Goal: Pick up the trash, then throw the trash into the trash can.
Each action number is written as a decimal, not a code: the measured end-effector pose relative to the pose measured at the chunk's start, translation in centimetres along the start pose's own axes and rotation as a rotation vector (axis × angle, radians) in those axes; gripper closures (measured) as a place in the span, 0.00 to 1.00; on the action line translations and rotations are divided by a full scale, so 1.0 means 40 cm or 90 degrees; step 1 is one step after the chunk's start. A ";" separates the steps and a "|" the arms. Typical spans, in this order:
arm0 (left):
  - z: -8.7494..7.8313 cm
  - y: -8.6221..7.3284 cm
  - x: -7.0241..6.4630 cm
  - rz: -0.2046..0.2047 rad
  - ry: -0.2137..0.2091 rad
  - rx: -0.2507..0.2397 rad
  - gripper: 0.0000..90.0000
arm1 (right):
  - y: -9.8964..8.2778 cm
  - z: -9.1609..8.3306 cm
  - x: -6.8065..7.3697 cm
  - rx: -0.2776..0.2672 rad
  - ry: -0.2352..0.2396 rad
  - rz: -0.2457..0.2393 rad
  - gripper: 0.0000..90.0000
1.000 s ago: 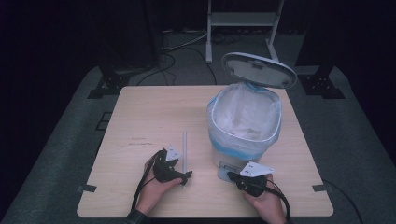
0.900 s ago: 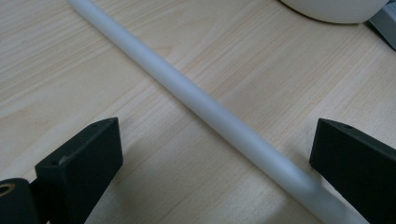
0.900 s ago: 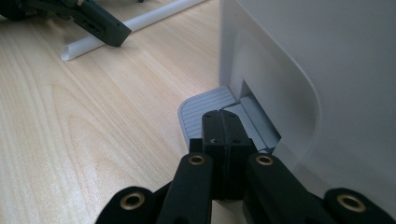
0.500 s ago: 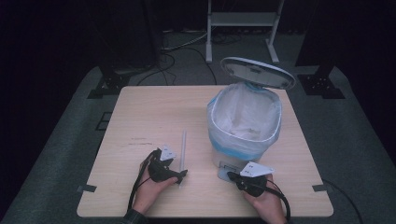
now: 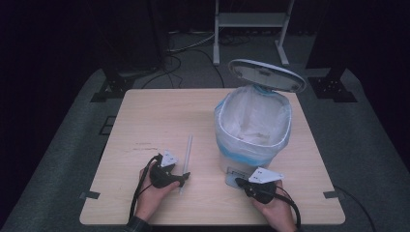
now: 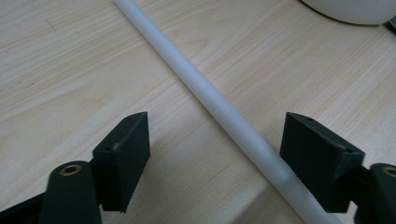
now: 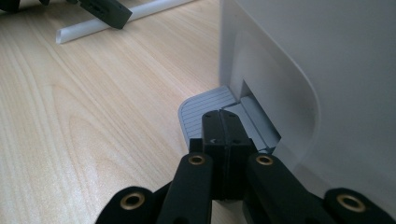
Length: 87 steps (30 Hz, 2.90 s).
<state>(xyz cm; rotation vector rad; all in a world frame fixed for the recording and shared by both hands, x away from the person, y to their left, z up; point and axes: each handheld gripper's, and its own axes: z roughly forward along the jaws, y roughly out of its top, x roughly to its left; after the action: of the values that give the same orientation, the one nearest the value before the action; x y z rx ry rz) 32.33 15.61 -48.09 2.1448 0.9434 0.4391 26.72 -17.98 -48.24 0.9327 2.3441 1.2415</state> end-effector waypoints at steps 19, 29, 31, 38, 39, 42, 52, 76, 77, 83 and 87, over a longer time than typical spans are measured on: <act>-0.019 -0.004 0.020 -0.010 0.007 0.002 0.65 | 0.000 0.000 -0.001 0.000 0.001 -0.001 1.00; -0.023 -0.005 0.023 -0.016 0.011 0.004 0.73 | 0.000 0.000 -0.001 -0.001 0.001 -0.001 1.00; -0.024 -0.005 0.024 -0.018 0.010 0.005 0.75 | 0.000 0.000 -0.001 -0.001 0.002 0.000 1.00; -0.026 -0.005 0.028 -0.026 0.011 0.007 0.81 | 0.000 0.000 -0.001 -0.001 0.002 0.000 1.00; -0.026 -0.005 0.028 -0.026 0.011 0.007 0.81 | 0.000 0.000 -0.001 -0.001 0.002 0.000 1.00; -0.027 -0.005 0.032 -0.031 0.011 0.010 0.84 | 0.000 0.000 -0.001 -0.001 0.002 0.000 1.00; -0.030 -0.007 0.039 -0.034 0.001 0.008 0.90 | 0.000 0.000 -0.001 -0.001 0.002 0.001 1.00; -0.059 0.002 0.047 -0.042 -0.031 -0.014 0.90 | 0.000 0.000 -0.002 -0.001 0.004 0.002 1.00; -0.059 0.002 0.047 -0.042 -0.031 -0.014 0.90 | 0.000 0.000 -0.002 -0.001 0.004 0.002 1.00; -0.084 0.006 0.053 -0.043 -0.061 -0.034 0.90 | 0.000 0.000 -0.002 -0.001 0.003 0.002 1.00; -0.099 0.015 0.059 -0.040 -0.069 -0.048 0.90 | 0.000 0.000 -0.002 -0.001 0.003 0.002 1.00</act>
<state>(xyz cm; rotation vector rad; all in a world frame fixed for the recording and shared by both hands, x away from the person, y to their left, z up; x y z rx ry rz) 31.99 19.03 -44.95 2.0429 0.9166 0.3189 26.77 -18.02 -48.25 0.9343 2.3465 1.2472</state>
